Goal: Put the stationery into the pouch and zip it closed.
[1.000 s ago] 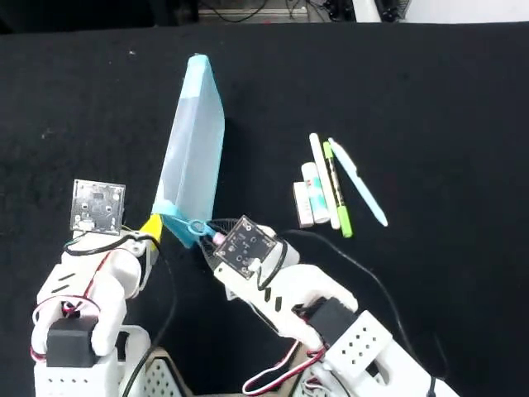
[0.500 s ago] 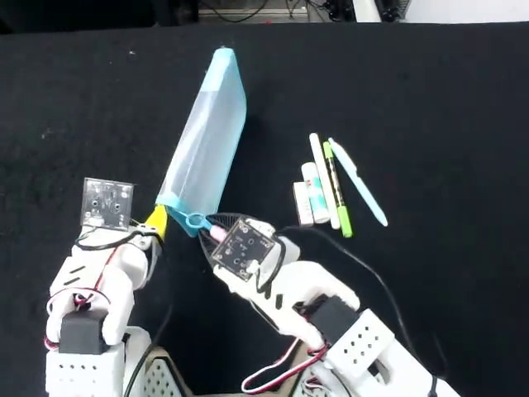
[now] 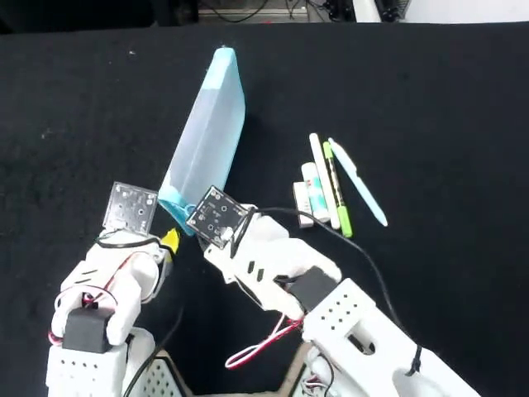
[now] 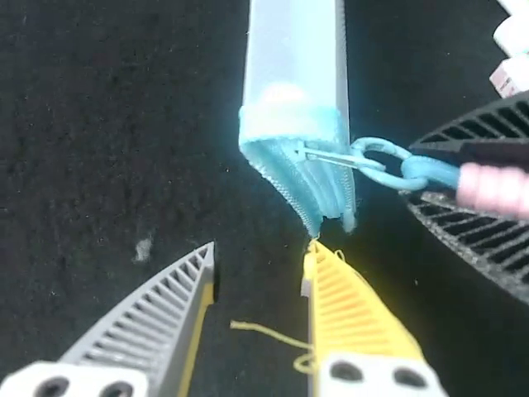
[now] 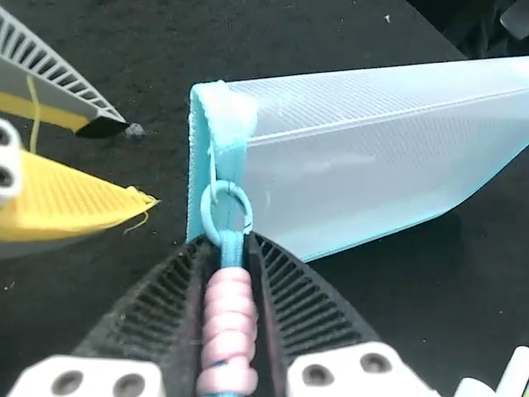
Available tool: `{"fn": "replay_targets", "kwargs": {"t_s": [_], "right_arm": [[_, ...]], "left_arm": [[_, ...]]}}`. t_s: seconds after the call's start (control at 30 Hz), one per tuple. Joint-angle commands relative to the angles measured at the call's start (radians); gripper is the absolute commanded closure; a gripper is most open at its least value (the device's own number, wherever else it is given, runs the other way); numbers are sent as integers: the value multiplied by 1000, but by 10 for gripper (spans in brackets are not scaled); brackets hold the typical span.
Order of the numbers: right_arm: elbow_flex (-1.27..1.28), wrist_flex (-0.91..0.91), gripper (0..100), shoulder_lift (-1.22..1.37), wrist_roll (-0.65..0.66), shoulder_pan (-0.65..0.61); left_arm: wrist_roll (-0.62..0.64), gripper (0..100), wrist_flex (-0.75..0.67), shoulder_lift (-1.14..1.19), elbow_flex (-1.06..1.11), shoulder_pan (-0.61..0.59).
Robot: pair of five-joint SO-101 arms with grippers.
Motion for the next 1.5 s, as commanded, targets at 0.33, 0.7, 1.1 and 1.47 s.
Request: {"fn": "replay_targets", "kwargs": {"t_s": [0.33, 0.7, 1.1, 1.47], "right_arm": [[145, -210, 988, -5, -81, 6], [148, -213, 988, 13, -81, -31], [113, -253, 988, 13, -81, -26], [145, -255, 988, 13, -75, -3]], "left_arm": [[94, 820, -249, 6, 50, -231], [123, 820, -569, 6, 329, -54], [180, 820, -572, 6, 341, 73], [46, 820, -276, 6, 193, 44]]}}
